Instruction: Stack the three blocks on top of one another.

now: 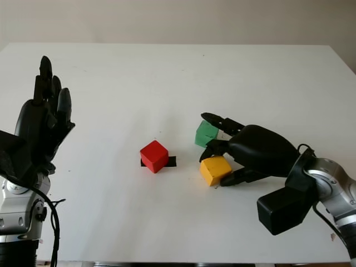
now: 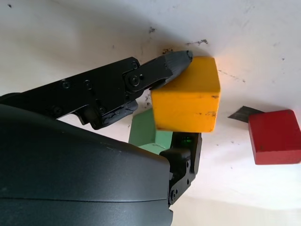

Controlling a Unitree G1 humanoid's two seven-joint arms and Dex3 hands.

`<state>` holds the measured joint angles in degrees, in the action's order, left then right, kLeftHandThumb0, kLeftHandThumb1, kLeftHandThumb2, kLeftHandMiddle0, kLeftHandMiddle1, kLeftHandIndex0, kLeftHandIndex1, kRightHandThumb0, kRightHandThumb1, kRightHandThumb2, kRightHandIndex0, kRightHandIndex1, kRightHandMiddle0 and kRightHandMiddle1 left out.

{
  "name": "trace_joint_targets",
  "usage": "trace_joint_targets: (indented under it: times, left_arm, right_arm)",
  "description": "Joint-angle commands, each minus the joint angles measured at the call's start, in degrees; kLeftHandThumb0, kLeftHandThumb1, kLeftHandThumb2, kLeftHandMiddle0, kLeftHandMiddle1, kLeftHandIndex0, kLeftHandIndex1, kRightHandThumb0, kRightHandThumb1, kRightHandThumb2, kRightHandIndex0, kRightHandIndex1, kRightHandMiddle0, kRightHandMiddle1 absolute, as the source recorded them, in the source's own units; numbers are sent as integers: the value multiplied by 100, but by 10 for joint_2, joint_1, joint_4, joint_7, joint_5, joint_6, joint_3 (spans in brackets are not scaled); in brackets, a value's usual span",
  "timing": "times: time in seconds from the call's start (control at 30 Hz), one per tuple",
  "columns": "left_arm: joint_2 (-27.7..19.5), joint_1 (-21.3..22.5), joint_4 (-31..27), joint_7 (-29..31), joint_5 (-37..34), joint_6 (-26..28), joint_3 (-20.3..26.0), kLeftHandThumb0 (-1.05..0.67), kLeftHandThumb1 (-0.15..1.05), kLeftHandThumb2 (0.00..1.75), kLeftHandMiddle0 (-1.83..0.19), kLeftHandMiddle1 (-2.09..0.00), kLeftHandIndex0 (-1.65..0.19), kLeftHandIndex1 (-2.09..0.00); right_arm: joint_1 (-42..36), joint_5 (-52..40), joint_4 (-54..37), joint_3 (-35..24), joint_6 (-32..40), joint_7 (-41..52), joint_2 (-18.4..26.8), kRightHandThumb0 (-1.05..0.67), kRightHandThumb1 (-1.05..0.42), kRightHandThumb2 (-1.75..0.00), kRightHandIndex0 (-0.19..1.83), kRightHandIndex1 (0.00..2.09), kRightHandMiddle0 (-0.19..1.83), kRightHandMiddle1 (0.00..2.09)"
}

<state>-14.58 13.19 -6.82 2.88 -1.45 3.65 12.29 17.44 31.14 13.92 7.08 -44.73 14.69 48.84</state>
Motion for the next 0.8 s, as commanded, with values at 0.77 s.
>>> trace_joint_targets:
  times: [0.77]
  left_arm:
    - [6,-9,-13,-4,2,1,-6,-83,105,60,19,-1,19,-3]
  right_arm:
    - [244,-128,49,19,50,127,-50,-42,-99,-5,8,7,24,140]
